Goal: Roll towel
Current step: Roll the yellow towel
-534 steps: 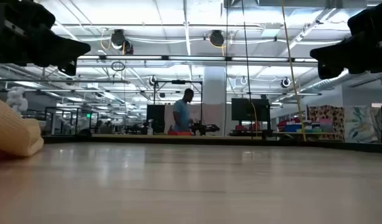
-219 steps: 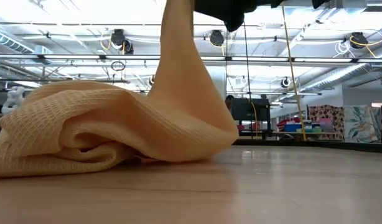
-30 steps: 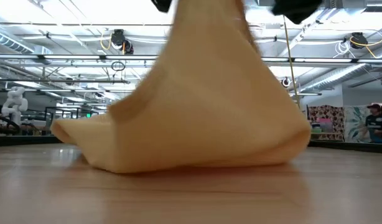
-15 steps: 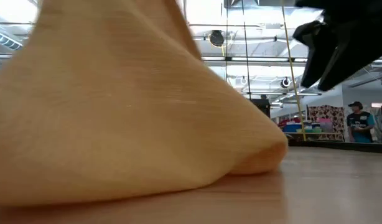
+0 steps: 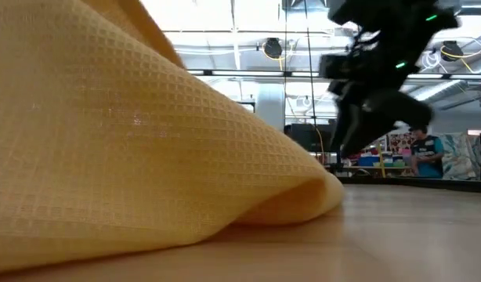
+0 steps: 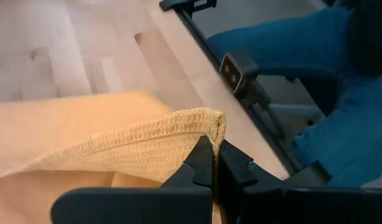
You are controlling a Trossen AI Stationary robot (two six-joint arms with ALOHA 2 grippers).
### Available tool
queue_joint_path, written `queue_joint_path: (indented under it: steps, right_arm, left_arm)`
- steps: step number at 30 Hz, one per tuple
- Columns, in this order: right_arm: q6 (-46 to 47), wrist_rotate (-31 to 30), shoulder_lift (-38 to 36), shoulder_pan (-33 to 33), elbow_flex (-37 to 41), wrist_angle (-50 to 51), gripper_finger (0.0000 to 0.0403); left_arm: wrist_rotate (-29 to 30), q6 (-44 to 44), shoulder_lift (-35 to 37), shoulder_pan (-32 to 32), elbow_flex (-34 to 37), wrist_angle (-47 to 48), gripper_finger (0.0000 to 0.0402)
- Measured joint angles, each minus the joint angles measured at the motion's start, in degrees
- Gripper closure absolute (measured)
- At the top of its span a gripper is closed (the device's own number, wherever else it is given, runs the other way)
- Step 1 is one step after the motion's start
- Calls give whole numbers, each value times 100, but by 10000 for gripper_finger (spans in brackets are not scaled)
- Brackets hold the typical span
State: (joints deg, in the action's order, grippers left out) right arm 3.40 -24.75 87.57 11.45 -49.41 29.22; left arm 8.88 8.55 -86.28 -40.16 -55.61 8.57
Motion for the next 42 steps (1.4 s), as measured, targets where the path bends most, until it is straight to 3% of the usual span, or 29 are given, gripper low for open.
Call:
queue_joint_path:
  steps: [6, 12, 21, 31, 38, 40, 42]
  right_arm:
    - [-824, 1789, -9, -1523, 25, -432, 220]
    - [-1832, 3255, -9, -2451, 29, -575, 220]
    - [-2173, 4410, 209, -3148, 31, -751, 220]
    - [-2510, 4764, 982, -3425, 31, -754, 235]
    - [-2491, 4721, 837, -3425, 31, -193, 347]
    - [-2453, 4719, 686, -3423, 31, 7, 384]
    - [-2268, 4704, 487, -3402, 31, 147, 392]
  left_arm:
    - [152, 13, 0, 0, 35, 101, 401]
    - [197, 10, 0, 0, 70, 116, 401]
    - [210, -30, 0, 0, 72, 141, 401]
    - [211, 1, 0, 0, 76, 147, 401]
    - [249, -18, 0, 0, 76, 204, 401]
    - [482, -39, 0, 2, 76, 359, 401]
    - [916, -43, 0, 20, 76, 618, 401]
